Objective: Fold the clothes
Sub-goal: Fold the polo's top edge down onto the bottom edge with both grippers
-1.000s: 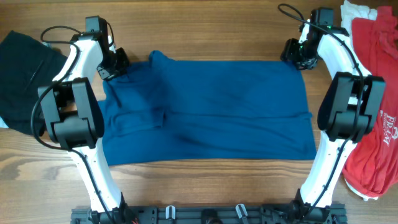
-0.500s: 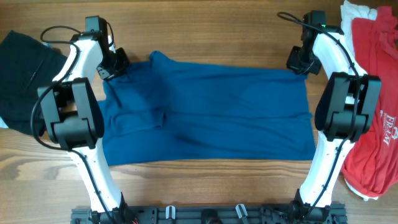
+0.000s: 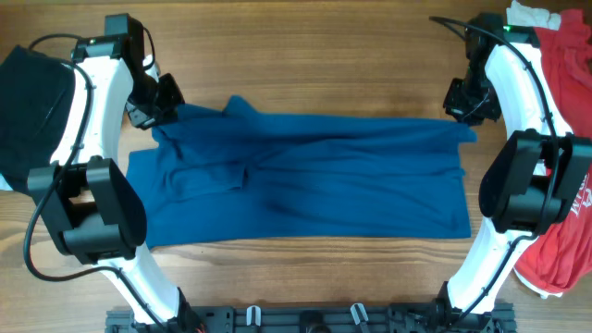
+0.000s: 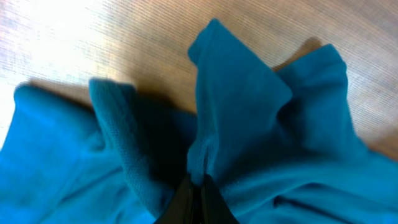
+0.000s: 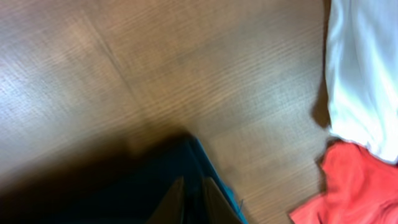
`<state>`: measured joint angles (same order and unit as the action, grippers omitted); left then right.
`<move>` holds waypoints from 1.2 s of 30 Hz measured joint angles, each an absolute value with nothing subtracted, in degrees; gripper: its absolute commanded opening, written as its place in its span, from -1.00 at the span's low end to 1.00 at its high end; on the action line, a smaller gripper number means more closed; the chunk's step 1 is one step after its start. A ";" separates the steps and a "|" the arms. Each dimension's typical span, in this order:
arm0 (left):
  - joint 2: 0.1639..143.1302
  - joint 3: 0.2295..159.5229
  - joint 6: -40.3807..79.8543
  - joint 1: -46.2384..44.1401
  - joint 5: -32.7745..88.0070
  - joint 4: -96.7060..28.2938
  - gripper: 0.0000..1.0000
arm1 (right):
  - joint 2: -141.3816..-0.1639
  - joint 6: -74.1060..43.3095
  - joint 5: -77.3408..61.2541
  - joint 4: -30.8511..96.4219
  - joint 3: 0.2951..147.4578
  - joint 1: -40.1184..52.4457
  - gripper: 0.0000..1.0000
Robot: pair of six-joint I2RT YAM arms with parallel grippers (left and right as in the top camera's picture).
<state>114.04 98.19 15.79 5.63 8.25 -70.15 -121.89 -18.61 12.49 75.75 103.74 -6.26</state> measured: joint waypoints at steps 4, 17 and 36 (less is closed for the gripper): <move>114.04 98.19 15.77 5.65 8.23 -74.65 -0.92 | -121.86 -18.50 12.53 80.60 103.68 -6.48 -0.78; 113.97 97.95 13.15 13.23 6.02 -87.48 -0.92 | -121.64 -17.04 12.53 89.34 102.30 -8.47 -0.74; 112.42 86.46 11.62 14.81 5.63 -87.20 -0.92 | -121.49 -13.13 9.80 87.68 87.02 -8.58 -0.38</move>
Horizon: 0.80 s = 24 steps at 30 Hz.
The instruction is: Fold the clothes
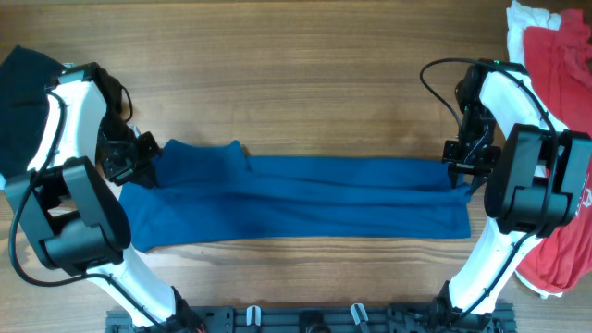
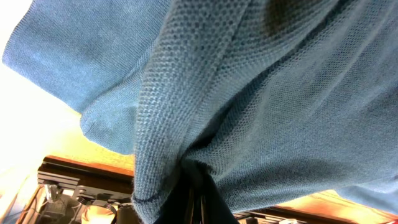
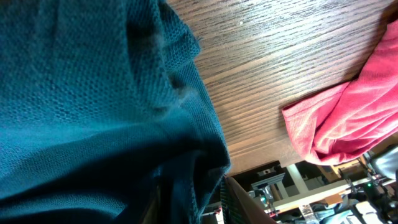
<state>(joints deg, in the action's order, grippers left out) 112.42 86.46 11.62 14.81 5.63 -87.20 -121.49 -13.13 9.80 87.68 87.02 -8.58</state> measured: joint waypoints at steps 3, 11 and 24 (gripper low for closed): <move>112.42 86.46 11.62 14.81 5.39 -87.61 -0.92 | -121.49 -13.23 10.11 88.27 87.02 -8.58 -0.38; 103.57 85.97 11.22 14.81 3.53 -84.75 0.13 | -116.38 -19.33 15.66 85.97 87.02 -13.61 -0.35; 93.43 86.04 12.05 5.45 8.51 -77.78 0.22 | -93.91 -1.76 -11.51 77.01 84.03 -13.74 -0.22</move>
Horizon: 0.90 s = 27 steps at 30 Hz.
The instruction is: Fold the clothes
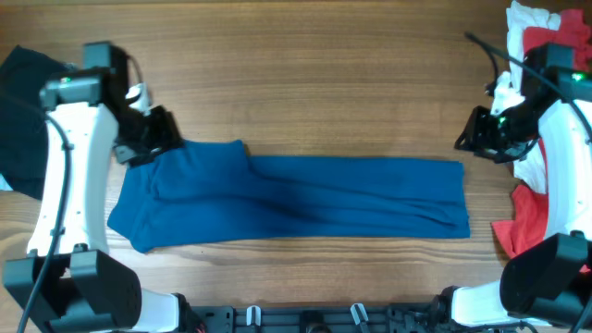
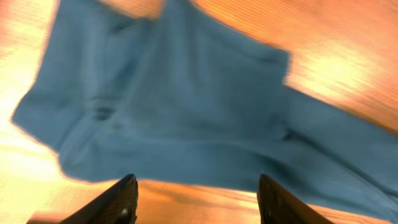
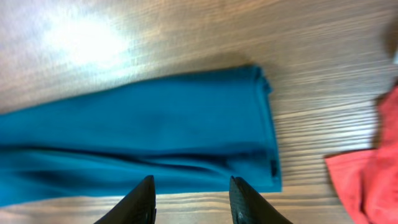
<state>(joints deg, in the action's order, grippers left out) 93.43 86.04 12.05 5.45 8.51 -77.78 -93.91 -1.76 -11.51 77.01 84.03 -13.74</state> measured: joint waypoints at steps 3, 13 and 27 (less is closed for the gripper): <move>94.48 86.04 15.29 0.45 9.13 -74.85 0.25 | -93.93 -1.15 -12.93 73.71 78.76 -13.04 -0.22; 111.53 86.04 22.48 -10.52 9.52 -63.22 0.27 | -93.95 -1.15 -13.96 71.26 73.84 -12.51 -0.15; 117.78 86.04 23.51 -11.88 4.97 -57.93 0.24 | -93.95 -1.15 -13.96 71.33 73.84 -12.51 -0.14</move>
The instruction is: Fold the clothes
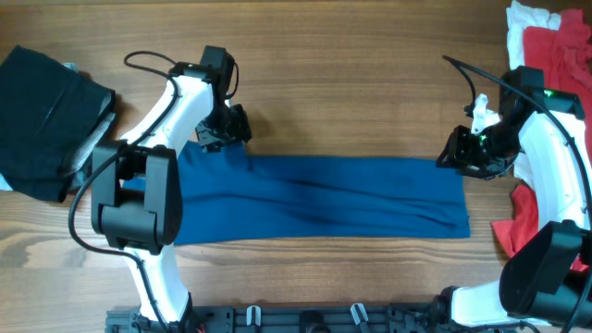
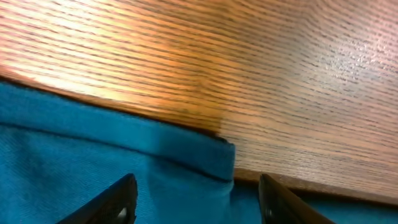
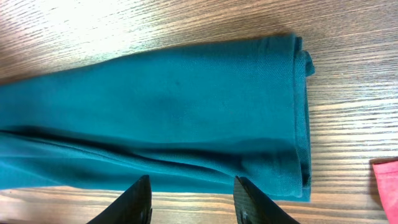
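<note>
A blue garment (image 1: 314,197) lies folded into a long flat band across the table. My left gripper (image 1: 225,132) sits low over the band's upper left edge, jaws open; its wrist view shows a small folded corner (image 2: 211,155) between the fingers (image 2: 121,199). My right gripper (image 1: 460,159) hovers open at the band's right end (image 3: 292,112), holding nothing.
A black folded garment (image 1: 42,120) rests at the far left. A red garment (image 1: 555,102) and a white one (image 1: 527,17) are piled at the right edge. The table's front rail (image 1: 305,319) runs along the bottom.
The left gripper has moved right and down from the band's far left corner to its upper edge near the collar fold. The right gripper has shifted slightly lower toward the band's right end. Both stay open.
Both grippers were shut on the blue garment's far edge corners with it spread wide. Then they were shut on it nearer the front, the garment folded into a narrow band. Then both were open and above it; now both sit low at the band's ends.
</note>
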`<state>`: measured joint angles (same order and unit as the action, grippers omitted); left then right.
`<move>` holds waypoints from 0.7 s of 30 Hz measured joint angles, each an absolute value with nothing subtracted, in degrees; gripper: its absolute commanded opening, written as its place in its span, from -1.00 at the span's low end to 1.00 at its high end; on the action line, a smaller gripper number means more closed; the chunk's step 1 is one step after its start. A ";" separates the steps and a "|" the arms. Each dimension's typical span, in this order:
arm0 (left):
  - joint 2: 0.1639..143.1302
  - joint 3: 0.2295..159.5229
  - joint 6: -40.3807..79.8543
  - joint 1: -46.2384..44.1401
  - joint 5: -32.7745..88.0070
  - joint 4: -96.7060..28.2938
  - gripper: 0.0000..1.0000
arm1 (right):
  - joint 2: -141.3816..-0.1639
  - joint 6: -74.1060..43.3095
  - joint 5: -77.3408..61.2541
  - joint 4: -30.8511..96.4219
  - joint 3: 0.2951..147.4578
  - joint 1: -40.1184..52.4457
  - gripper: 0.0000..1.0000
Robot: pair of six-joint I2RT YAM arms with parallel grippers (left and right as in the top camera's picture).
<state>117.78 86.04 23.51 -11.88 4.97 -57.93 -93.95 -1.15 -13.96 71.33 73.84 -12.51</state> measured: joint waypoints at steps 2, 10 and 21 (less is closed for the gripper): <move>118.67 86.04 23.51 -12.38 4.36 -57.91 0.24 | -93.95 -1.15 -13.96 71.53 73.84 -12.51 -0.14; 120.92 86.04 24.16 -12.49 3.40 -57.98 -0.92 | -93.95 -1.15 -13.96 71.50 73.84 -12.51 -0.14; 108.88 86.00 23.27 -12.51 3.27 -75.68 -0.92 | -93.95 -1.15 -13.96 71.26 73.84 -12.51 -0.14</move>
<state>108.88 86.00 23.27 -12.51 3.27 -75.68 -93.95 -1.15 -13.96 71.26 73.84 -12.51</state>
